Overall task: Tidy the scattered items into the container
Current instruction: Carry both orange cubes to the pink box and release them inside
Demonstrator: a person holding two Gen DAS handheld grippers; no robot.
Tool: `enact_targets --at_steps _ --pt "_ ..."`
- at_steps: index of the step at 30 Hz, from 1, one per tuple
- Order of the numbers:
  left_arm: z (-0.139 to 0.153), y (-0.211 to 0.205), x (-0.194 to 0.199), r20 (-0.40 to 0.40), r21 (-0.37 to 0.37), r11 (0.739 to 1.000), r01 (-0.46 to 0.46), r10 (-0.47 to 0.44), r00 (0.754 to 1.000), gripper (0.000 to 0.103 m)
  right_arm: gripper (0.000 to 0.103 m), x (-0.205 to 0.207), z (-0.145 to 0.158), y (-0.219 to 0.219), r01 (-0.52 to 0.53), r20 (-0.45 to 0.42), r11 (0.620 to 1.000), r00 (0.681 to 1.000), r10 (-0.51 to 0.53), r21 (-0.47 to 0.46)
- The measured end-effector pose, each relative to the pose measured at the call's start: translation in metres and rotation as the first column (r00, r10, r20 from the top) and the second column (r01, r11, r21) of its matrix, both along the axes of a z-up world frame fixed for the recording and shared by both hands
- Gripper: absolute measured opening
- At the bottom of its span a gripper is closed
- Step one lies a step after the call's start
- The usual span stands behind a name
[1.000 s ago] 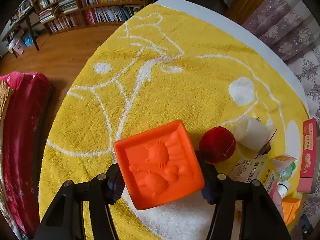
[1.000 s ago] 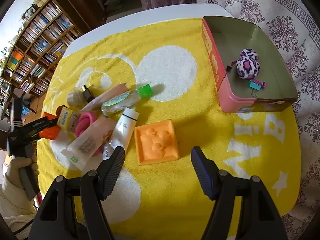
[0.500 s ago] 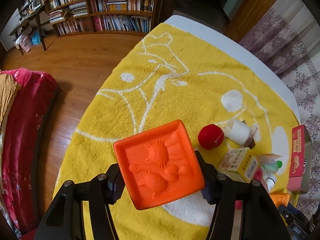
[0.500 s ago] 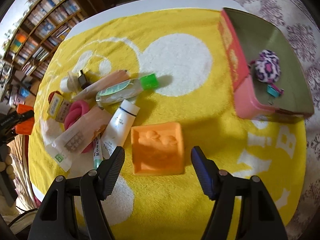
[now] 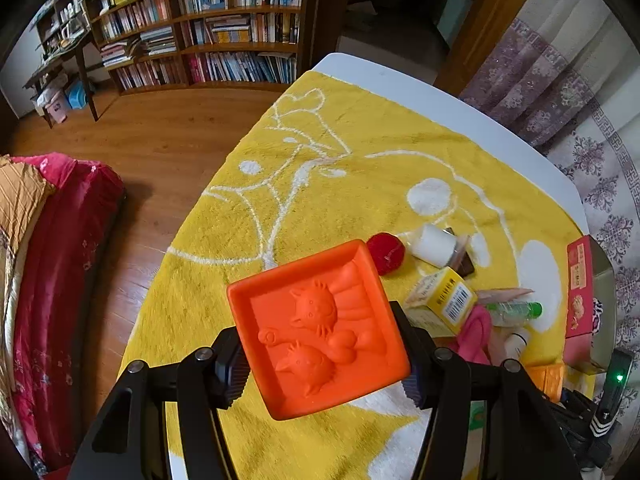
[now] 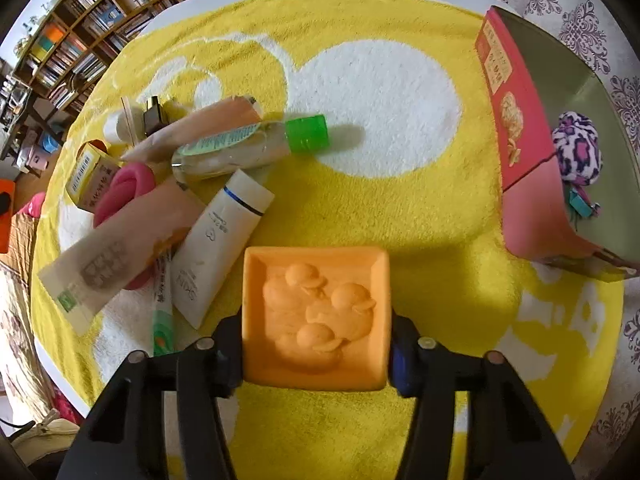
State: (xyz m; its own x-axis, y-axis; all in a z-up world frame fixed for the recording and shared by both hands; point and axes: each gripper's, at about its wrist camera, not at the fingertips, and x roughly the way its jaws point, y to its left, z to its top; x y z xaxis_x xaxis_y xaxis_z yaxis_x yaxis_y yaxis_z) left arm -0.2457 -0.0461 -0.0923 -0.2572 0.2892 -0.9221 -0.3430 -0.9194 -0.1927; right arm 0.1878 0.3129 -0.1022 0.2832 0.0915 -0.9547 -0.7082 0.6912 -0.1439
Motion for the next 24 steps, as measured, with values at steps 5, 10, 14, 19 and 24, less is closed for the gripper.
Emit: enact_targets --at_steps 5,10,14,19,24 --pt "0.008 0.006 0.013 -0.015 -0.005 1.000 0.001 -0.001 1.000 0.062 0.056 -0.004 0.013 -0.004 -0.036 0.026 0.999 0.999 0.036 0.028" --pt "0.019 0.016 0.024 -0.034 0.002 1.000 0.007 -0.007 0.999 0.062 0.056 -0.004 0.040 -0.013 -0.041 0.036 0.995 0.999 0.038 0.091" --pt "0.029 0.029 0.033 -0.042 0.017 1.000 0.023 -0.022 0.999 0.062 0.056 0.001 0.061 -0.022 -0.025 0.057 0.990 0.998 0.017 0.140" --pt "0.042 0.052 0.045 -0.065 0.032 0.998 0.056 -0.054 0.996 0.062 0.056 0.010 0.091 -0.044 -0.001 0.086 0.981 0.996 -0.016 0.196" --pt "0.059 0.079 0.057 -0.089 0.052 0.994 0.094 -0.090 0.992 0.062 0.056 0.018 0.122 -0.066 0.009 0.126 0.968 0.991 -0.042 0.249"
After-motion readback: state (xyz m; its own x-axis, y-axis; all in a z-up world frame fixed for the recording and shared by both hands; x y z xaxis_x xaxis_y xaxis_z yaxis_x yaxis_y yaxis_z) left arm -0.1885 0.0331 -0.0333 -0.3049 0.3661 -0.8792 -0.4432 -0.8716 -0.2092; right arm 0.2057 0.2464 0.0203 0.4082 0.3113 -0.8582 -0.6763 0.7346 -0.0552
